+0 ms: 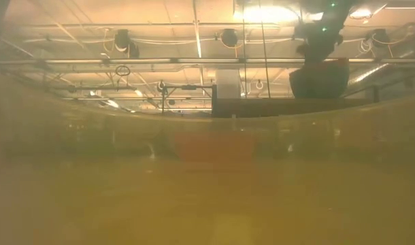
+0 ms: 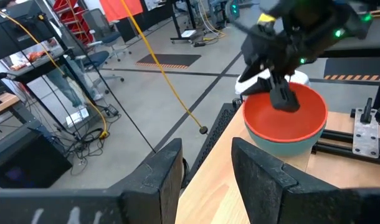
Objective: Place and stack bowls onto a shelf
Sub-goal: Stack the red bowl inside the dark blue bowl on the shelf, then stack the pink bowl inside the orange bowl on the shelf
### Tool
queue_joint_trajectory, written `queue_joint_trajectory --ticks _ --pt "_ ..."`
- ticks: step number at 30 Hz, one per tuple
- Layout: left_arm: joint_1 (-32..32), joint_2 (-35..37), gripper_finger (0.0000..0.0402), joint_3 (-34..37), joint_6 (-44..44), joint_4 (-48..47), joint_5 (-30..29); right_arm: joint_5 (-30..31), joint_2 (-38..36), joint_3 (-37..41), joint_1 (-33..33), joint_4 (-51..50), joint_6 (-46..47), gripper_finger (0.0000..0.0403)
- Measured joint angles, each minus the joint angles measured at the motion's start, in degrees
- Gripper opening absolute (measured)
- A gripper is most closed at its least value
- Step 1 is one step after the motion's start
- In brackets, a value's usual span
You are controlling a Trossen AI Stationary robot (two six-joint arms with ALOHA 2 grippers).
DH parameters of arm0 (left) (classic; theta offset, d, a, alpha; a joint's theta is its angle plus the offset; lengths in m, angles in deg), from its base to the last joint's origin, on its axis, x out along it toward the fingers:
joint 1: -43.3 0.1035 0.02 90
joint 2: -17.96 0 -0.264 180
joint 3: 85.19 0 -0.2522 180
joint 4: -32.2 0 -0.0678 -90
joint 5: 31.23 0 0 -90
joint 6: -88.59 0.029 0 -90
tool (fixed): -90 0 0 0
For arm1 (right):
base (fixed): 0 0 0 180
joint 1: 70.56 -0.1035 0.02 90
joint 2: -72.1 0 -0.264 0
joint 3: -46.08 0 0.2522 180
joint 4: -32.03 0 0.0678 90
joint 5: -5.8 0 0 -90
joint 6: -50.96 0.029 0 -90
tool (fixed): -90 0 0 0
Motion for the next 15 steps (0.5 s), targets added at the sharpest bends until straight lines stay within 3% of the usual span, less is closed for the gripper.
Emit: queue_joint_trajectory --ticks 6,10,15 --pt "0.0 0.0 0.0145 0.0 -0.02 -0.02 0.0 0.38 -0.12 1.91 -0.11 3.2 -0.33 0.0141" --pt "0.0 0.0 0.0145 0.0 1.94 -0.91 -0.02 1.72 -2.06 -1.03 -1.88 5.87 -0.55 0.0141" --pt "-0.04 0.87 0.0145 0.11 4.01 -8.55 -2.18 1.5 -6.36 -6.01 -4.83 5.78 -0.62 0.0141"
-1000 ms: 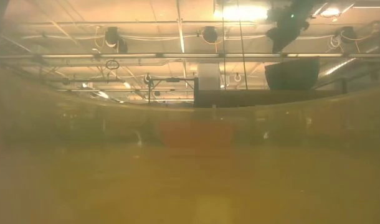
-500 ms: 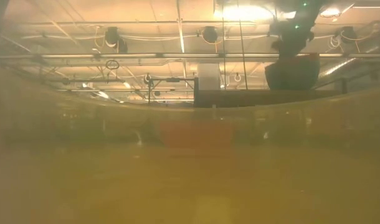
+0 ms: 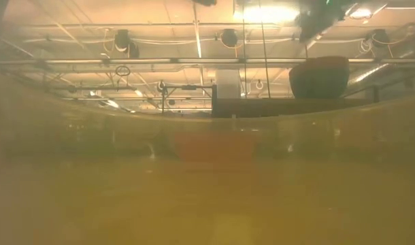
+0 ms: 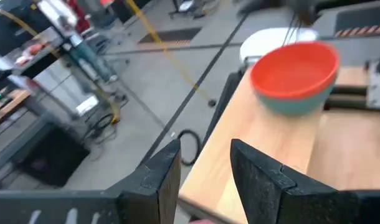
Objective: Place and stack bowls onto a shelf
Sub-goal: Stack the pink bowl inside the orange bowl on the shelf
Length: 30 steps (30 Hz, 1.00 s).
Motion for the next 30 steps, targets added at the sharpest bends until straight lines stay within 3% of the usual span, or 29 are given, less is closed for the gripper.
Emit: queue_joint_trajectory --ticks 8,12,23,30 --pt "1.68 2.19 0.0145 -0.1 -5.56 -17.67 -1.03 -6.3 -8.5 -0.77 -4.88 -0.72 -0.81 0.0141" --pt "4.26 1.95 0.0145 -0.07 -10.13 -23.51 0.94 -6.48 -11.29 -0.77 -6.49 -0.79 0.2 0.0141" --pt "15.59 -1.81 0.0145 -0.15 -42.98 -30.32 7.77 -6.31 -13.55 -0.77 -7.4 -0.66 0.2 0.0141" --pt "19.69 -8.02 0.0145 -0.04 -47.49 -33.17 15.23 -6.29 -13.53 -0.77 -7.4 -0.62 0.17 0.0141"
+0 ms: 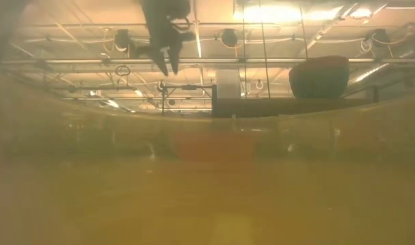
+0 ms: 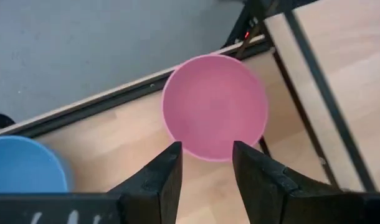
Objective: Place and stack bowls onto a shelf
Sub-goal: Stack the pink bowl inside the orange bowl on the shelf
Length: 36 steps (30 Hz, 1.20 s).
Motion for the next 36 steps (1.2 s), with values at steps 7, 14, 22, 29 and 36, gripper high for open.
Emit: queue_joint_trajectory --ticks 7,14,22,29,36 --pt "1.27 -5.31 0.0145 0.0 -0.27 0.07 1.72 0.01 -0.04 0.0 0.0 0.04 -0.7 0.0141" --pt "2.4 -9.65 0.0145 0.0 -0.41 -0.19 2.72 0.0 -0.02 0.0 0.0 0.05 -1.53 0.0141" --pt "4.35 -13.14 0.0145 0.0 -0.13 -0.91 2.98 0.0 -0.02 0.0 0.0 0.07 -1.53 0.0141" --pt "5.98 -14.05 0.0145 0.5 1.32 -0.71 4.0 0.0 -0.02 0.0 0.0 0.07 -1.53 0.0141" --pt "7.83 -14.07 0.0145 4.4 0.02 2.18 7.91 0.0 -0.02 0.0 0.0 0.11 -1.68 0.0141"
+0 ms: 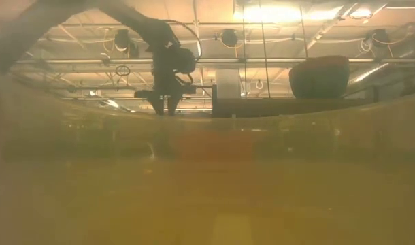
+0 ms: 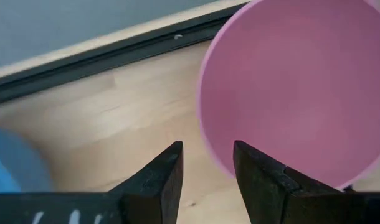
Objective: Place and stack bowls onto a shelf
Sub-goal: Stack the pink bowl inside the orange bowl on the shelf
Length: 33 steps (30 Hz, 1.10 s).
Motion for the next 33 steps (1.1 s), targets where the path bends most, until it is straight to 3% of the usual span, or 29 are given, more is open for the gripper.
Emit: queue_joint_trajectory --ticks 15,20,24,28,33 --pt "0.93 0.0 0.0145 10.0 -0.56 10.66 1.97 0.02 0.0 0.0 0.0 0.03 -0.01 0.0141" --pt "0.48 0.02 0.0145 11.74 5.56 15.56 2.14 0.09 -0.02 0.0 0.0 0.04 0.02 0.0141" --pt "0.17 0.02 0.0143 12.51 5.63 17.42 2.14 0.11 0.0 0.0 0.0 0.07 0.07 0.0141" --pt "0.27 0.02 0.0106 13.62 7.37 17.17 2.11 0.13 0.0 0.0 0.0 0.7 0.13 0.0141" --pt "0.65 0.07 0.0015 13.89 7.26 17.49 2.42 0.17 -0.02 0.0 0.0 0.72 0.16 0.0141"
